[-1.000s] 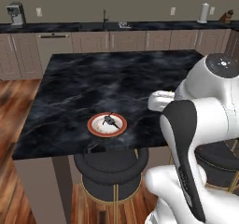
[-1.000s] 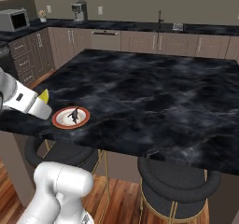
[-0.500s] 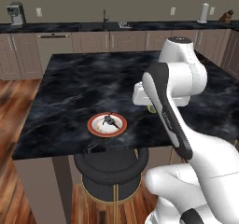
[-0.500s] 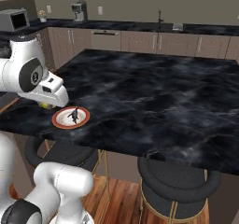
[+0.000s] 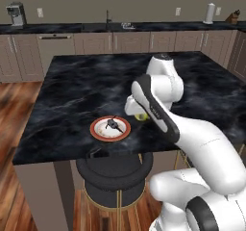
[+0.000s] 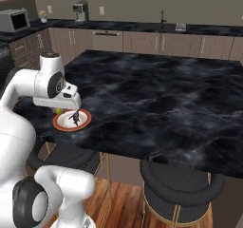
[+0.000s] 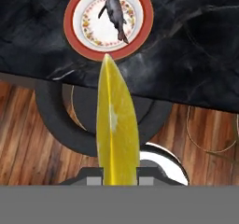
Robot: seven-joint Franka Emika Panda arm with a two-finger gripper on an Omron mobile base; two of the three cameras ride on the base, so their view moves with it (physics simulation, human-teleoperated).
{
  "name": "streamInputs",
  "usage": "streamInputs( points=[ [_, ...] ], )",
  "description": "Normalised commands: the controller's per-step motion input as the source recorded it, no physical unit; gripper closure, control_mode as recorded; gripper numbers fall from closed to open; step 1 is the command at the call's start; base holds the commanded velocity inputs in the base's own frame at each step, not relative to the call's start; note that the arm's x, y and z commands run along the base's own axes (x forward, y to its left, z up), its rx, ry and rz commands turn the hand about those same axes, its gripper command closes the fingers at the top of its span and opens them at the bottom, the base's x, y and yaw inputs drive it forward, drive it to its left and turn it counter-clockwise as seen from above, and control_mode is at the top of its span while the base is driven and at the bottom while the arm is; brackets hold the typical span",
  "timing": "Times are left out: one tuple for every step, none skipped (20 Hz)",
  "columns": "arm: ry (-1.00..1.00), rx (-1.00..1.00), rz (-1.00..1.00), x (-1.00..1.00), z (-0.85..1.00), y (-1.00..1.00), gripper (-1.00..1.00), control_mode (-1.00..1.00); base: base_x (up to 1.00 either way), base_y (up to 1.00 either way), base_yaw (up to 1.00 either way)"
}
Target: Take the lemon wedge from the fridge and place it on the plate with fish on the dining counter.
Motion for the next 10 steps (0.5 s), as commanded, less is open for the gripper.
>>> streamInputs(
  points=[
    [0.03,0.0,0.15,1.0,-0.51,0.4,1.0,-1.0,0.0,0.0,0.0],
    [0.05,0.0,0.14,1.0,-0.49,0.44,1.0,-1.0,0.0,0.0,0.0],
    [0.06,0.0,0.14,1.0,-0.49,0.45,1.0,-1.0,0.0,0.0,0.0],
    [0.07,0.0,0.13,1.0,-0.5,0.46,1.0,-1.0,0.0,0.0,0.0],
    [0.08,0.0,0.13,1.0,-0.51,0.46,1.0,-1.0,0.0,0.0,0.0],
    [0.07,0.0,0.13,1.0,-0.51,0.49,1.0,-1.0,0.0,0.0,0.0],
    [0.06,0.0,0.12,1.0,-0.5,0.54,1.0,-1.0,0.0,0.0,0.0],
    [0.05,0.0,0.12,1.0,-0.48,0.63,1.0,-1.0,0.0,0.0,0.0],
    [0.05,0.0,0.13,1.0,-0.46,0.69,1.0,-1.0,0.0,0.0,0.0],
    [0.05,0.0,0.12,0.92,-0.49,0.72,1.0,-1.0,0.0,0.0,0.0]
  ],
)
